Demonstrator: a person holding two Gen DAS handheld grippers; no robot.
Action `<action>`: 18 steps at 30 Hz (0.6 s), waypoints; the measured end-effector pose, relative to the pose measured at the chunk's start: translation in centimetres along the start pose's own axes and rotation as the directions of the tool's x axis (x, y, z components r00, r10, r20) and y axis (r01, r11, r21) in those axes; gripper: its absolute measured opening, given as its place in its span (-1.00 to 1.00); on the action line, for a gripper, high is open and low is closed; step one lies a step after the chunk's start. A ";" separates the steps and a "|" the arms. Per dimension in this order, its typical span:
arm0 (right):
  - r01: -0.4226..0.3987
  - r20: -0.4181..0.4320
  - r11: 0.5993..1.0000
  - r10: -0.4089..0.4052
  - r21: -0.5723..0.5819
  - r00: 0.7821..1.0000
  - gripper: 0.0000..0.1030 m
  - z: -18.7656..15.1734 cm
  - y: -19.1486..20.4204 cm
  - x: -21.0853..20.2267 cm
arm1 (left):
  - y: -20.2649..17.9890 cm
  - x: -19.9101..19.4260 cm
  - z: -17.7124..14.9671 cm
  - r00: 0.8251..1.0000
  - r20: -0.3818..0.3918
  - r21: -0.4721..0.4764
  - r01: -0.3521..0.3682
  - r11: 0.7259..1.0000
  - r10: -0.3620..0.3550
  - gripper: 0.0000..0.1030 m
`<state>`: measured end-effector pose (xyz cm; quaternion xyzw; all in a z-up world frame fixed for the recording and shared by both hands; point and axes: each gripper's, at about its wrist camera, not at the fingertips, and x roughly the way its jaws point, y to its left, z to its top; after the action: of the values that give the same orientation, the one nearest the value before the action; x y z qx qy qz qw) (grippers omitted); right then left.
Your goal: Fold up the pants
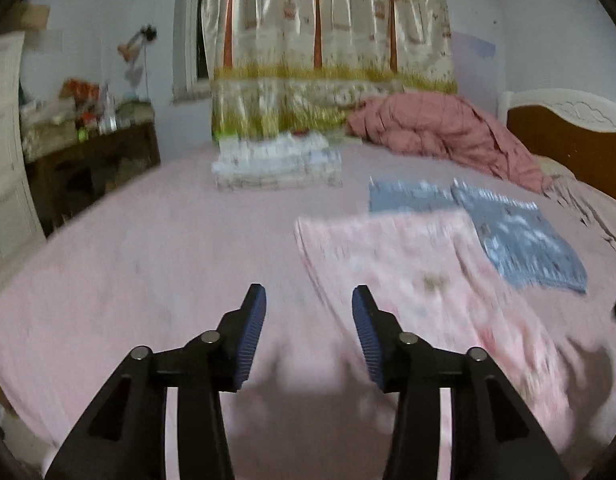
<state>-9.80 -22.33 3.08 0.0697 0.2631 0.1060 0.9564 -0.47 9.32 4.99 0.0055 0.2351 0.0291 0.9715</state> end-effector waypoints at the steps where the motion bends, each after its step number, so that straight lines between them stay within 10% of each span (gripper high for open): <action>1: -0.001 0.023 1.000 0.001 -0.012 1.000 -0.28 1.2 -0.1 0.0 | -0.1 0.5 1.5 1.000 0.030 0.011 -0.002 1.000 0.002 -0.14; 6: 0.000 0.124 1.000 0.001 -0.009 0.992 -0.26 9.5 -0.4 3.3 | -0.6 3.1 7.8 0.994 0.096 0.000 0.043 0.999 -0.043 -0.14; 18: -0.112 -0.073 0.974 0.128 0.197 0.989 -0.26 19.2 -3.3 21.2 | -1.7 12.1 13.9 0.980 0.188 -0.100 0.091 0.991 -0.071 -0.12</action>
<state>18.46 -21.95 8.44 0.1730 0.3082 0.1407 0.9248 16.71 8.39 11.77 -0.0541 0.1426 0.0015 0.9883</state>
